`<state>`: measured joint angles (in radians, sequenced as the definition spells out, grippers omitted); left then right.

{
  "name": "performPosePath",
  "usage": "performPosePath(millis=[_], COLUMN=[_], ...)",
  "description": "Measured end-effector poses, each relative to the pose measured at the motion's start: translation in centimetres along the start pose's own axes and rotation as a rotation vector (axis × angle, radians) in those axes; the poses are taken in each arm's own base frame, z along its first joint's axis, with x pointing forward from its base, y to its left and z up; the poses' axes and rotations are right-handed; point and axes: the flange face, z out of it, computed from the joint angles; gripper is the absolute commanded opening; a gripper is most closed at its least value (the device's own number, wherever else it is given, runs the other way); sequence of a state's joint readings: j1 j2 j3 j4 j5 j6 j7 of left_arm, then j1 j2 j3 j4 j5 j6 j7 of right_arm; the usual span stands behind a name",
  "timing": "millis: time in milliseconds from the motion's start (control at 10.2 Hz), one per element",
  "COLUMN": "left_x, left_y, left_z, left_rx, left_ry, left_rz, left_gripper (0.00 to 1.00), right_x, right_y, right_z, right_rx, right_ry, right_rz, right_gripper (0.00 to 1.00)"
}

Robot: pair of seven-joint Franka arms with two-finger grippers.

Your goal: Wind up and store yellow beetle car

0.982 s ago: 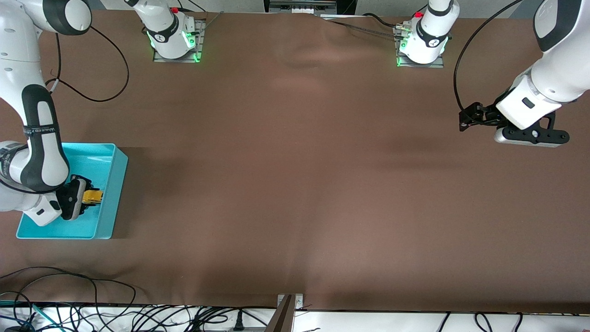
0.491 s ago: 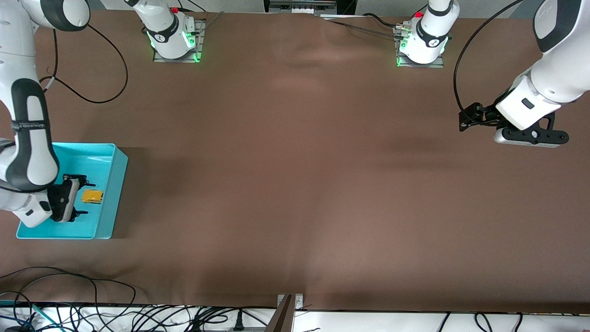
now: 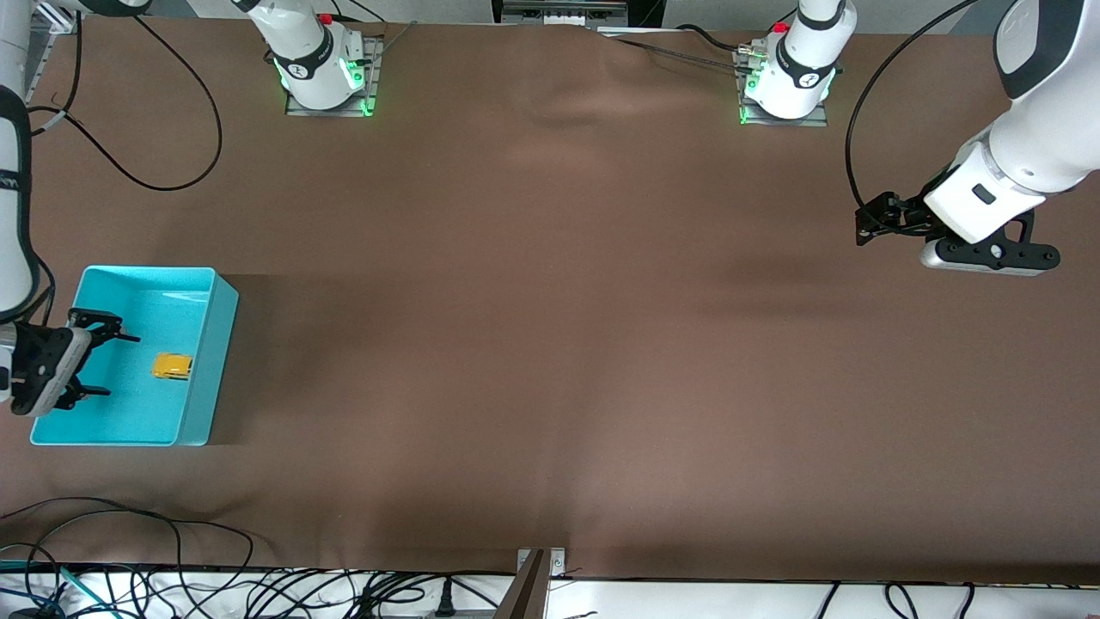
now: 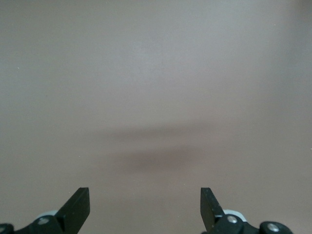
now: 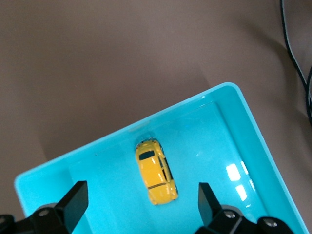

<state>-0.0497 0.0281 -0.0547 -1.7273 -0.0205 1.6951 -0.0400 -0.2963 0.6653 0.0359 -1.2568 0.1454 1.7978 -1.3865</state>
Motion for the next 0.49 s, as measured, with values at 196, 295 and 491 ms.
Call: performPosePath(millis=[196, 295, 491], left_x=[0.0, 0.0, 0.0], left_y=[0.0, 0.0, 0.0], left_z=[0.0, 0.0, 0.0], left_rx=[0.0, 0.0, 0.0], left_ry=[0.0, -0.001, -0.001], left_rz=[0.0, 0.0, 0.0], left_gripper=[1.0, 1.0, 1.0], right_x=[2.2, 3.1, 4.1], right_y=[-1.7, -2.3, -3.1], right_z=[-2.3, -3.3, -5.0], right_rx=[0.018, 0.015, -0.003], right_ry=[0.009, 0.014, 0.025], right_rz=[0.143, 0.196, 0.295], right_gripper=[1.0, 1.0, 1.0])
